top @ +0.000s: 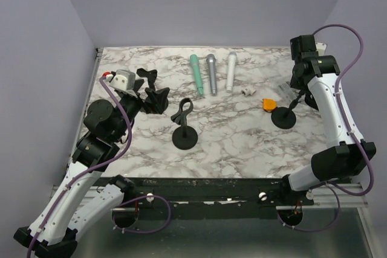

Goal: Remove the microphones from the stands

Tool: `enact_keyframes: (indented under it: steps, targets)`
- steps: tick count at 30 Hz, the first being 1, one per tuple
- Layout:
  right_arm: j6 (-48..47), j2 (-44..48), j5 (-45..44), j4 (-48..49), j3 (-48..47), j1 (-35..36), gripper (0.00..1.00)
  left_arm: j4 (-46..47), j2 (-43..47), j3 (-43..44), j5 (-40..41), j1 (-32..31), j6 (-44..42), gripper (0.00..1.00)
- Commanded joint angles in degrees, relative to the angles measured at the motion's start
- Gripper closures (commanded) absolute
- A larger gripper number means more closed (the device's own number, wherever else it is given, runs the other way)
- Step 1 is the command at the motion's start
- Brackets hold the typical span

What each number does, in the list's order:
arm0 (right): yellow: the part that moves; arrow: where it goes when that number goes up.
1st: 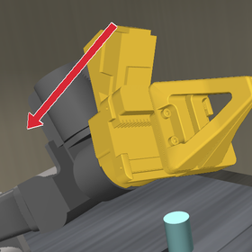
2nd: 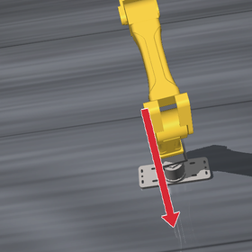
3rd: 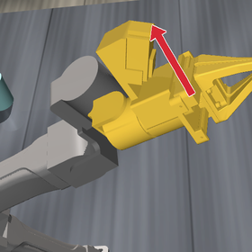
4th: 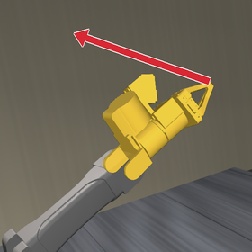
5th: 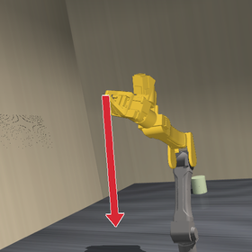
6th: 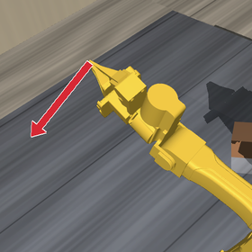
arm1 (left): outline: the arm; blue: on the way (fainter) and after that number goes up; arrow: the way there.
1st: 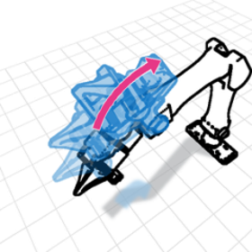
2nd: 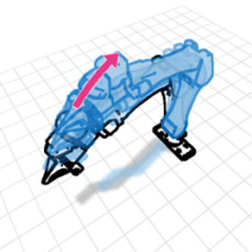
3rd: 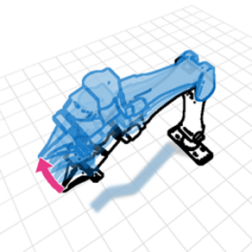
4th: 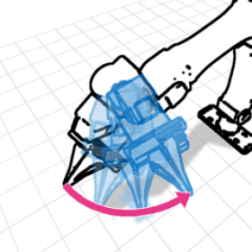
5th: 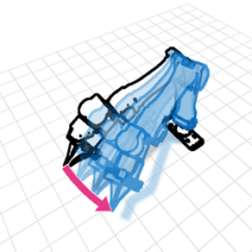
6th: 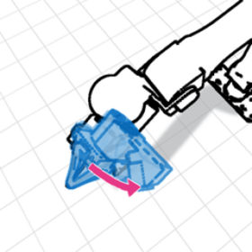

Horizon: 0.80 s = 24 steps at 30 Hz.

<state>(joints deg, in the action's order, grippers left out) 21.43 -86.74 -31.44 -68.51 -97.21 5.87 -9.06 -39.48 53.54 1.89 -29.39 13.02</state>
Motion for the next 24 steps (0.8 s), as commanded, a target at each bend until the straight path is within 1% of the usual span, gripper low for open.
enact_keyframes:
  steps: [1, 14, 20, 24]
  targets:
    - [1.1, -0.4, 2.3, 0.5, 6.0, -0.5, 0.73, 0.7, 0.0, 0.2, 0.0, -0.4, -0.7, 0.02]
    - [1.9, -2.8, 4.1, 7.1, 14.3, -0.5, 0.73, 0.7, -0.3, 0.1, 0.1, -0.4, -0.9, 0.01]
    - [1.6, -2.8, 2.8, 9.1, 15.4, -0.5, 0.73, 0.6, -0.3, 0.1, 0.0, -0.4, -0.9, 0.01]
    - [1.6, -3.3, 3.8, 11.3, 17.5, -0.5, 0.73, 0.7, -0.2, 0.1, 0.3, -0.4, -1.0, 0.01]
